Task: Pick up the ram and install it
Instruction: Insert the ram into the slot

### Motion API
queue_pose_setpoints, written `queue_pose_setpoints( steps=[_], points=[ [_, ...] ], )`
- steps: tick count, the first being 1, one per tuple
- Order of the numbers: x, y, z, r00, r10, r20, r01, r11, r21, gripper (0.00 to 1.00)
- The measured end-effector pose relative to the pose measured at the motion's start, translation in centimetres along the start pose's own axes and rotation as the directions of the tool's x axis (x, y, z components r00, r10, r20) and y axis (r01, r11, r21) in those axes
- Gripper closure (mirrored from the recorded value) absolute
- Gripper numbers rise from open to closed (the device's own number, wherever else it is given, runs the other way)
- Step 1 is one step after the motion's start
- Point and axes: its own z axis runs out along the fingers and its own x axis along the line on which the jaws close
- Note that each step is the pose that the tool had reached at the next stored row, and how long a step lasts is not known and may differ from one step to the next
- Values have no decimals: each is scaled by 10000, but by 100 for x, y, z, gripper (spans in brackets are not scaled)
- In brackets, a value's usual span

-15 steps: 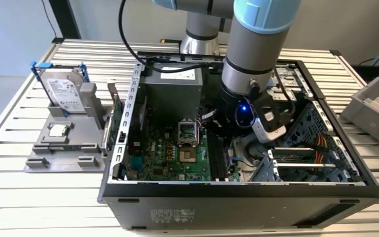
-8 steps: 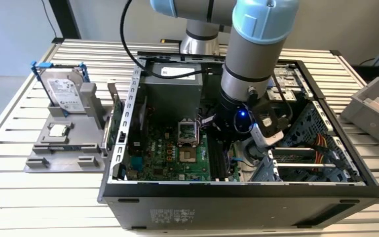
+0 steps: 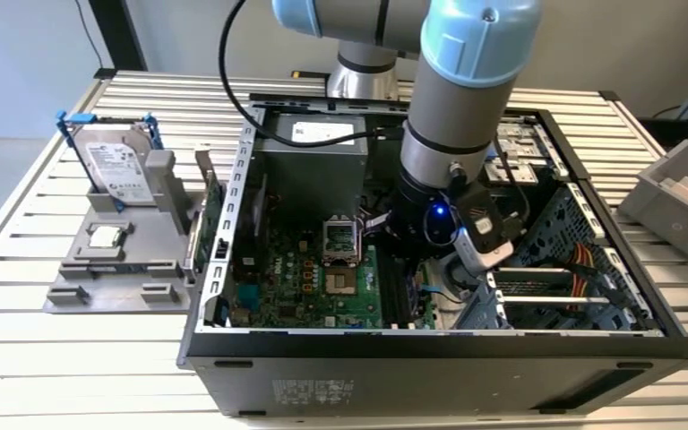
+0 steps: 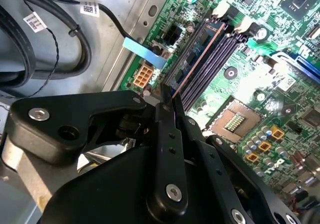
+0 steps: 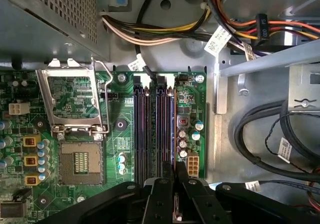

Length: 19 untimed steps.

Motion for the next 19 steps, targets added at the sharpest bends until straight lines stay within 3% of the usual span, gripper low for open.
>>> queue_pose_setpoints(
  steps=[13, 15, 19],
  points=[
    [5, -6, 21, 10000, -78, 0, 78, 10000, 5, 100],
    [7, 3, 40, 10000, -76, 6, 76, 10000, -22, 100],
    [12, 11, 41, 10000, -77, 0, 77, 10000, 8, 100]
  ],
)
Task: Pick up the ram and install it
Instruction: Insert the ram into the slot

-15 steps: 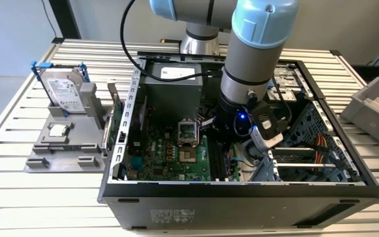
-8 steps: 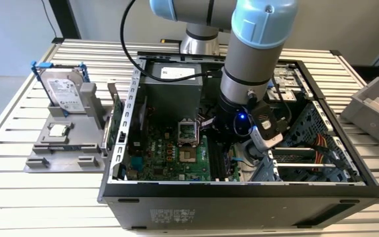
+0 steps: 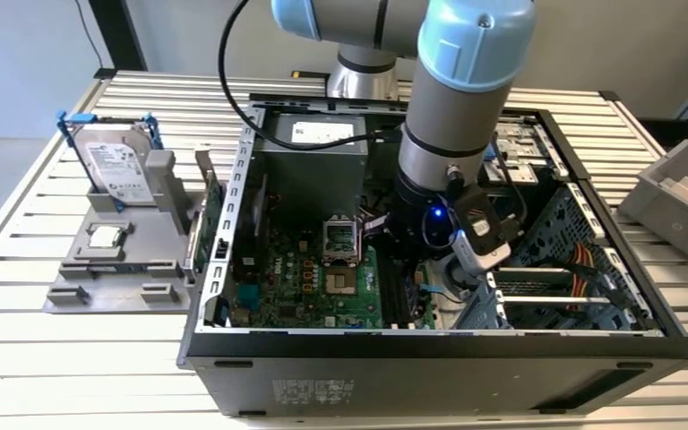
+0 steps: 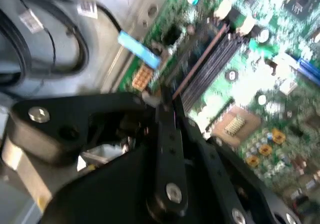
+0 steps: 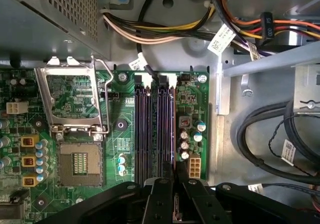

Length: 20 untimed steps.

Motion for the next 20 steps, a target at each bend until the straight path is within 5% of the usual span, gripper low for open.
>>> queue_pose_setpoints(
  steps=[20],
  points=[
    [5, 34, 7, 10000, 0, 0, 0, 10000, -9, 100]
  ],
)
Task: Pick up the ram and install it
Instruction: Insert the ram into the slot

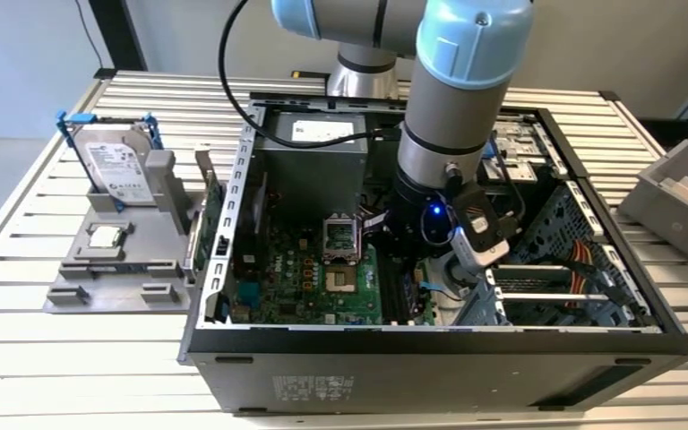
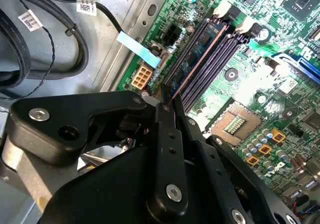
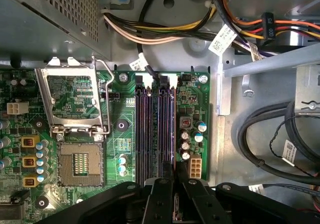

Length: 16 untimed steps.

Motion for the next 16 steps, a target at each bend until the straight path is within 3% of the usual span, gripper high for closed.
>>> queue_pose_setpoints(
  steps=[13, 14, 15, 16],
  points=[
    [6, 1, 65, 10000, 12, -1, -12, 10000, -43, 100],
    [6, 7, 75, 10000, 13, 4, -13, 10000, -75, 100],
    [6, 5, 74, 10000, 12, 3, -12, 10000, -61, 0],
    [6, 4, 73, 10000, 12, 3, -12, 10000, -56, 0]
  ],
)
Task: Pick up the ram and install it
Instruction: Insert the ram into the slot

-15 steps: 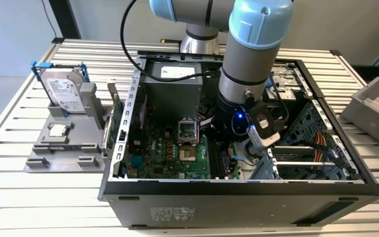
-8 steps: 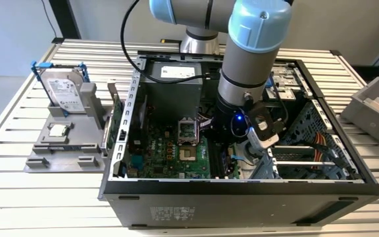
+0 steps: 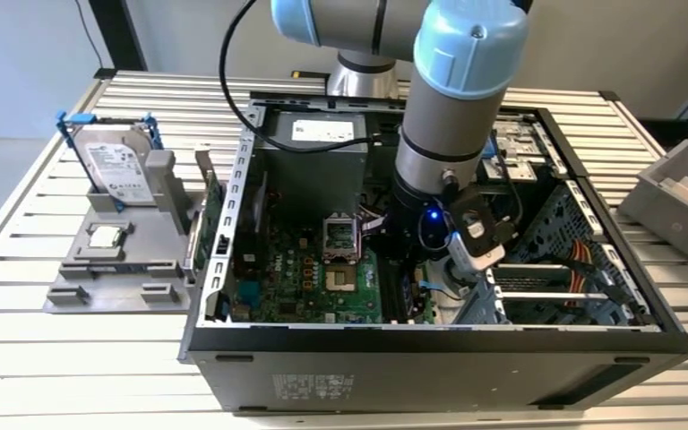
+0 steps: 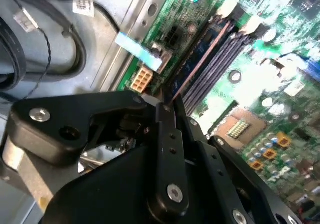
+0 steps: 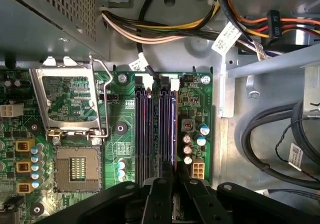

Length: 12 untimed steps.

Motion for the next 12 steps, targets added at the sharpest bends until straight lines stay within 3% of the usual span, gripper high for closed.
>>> queue_pose_setpoints(
  steps=[2, 10, 12],
  points=[
    [0, -3, -36, 10000, 0, -12, 0, 10000, 11, 0],
    [-13, -8, -401, 10000, 0, -20, 0, 10000, 13, 0],
    [-17, -10, -429, 10000, -3, -36, 3, 10000, 10, 0]
  ],
)
